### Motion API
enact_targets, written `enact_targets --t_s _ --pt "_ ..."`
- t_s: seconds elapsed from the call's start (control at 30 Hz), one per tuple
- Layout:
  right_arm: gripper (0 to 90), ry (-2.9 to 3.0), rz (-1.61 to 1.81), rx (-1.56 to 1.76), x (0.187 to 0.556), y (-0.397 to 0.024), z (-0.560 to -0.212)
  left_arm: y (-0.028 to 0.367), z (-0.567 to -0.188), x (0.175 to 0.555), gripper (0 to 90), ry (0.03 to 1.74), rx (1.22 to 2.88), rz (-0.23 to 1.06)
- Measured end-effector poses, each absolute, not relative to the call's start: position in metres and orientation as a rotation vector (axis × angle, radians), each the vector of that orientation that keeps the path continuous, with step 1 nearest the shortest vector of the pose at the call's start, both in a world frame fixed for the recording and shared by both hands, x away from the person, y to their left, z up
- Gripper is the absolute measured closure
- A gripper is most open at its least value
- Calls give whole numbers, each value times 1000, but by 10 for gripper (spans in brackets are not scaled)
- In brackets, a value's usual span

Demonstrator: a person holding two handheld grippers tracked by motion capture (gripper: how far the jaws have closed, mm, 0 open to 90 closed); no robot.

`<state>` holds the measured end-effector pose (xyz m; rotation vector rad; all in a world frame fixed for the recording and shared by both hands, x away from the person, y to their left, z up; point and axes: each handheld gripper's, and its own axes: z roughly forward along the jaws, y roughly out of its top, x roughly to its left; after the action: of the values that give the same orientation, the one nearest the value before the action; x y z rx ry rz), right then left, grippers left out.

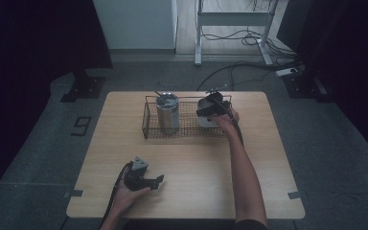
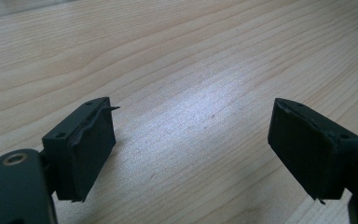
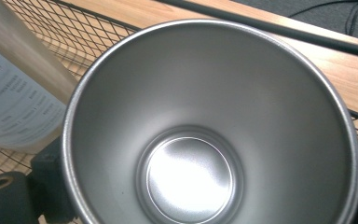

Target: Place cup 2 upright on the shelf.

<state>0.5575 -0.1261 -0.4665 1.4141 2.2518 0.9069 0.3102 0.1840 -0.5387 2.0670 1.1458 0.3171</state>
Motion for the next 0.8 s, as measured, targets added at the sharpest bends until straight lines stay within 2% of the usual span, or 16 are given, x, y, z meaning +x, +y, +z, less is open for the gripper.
enact_targets --t_s 0.8 --pt "69 2280 812 1474 560 -124 -477 182 -539 310 149 1137 2073 313"
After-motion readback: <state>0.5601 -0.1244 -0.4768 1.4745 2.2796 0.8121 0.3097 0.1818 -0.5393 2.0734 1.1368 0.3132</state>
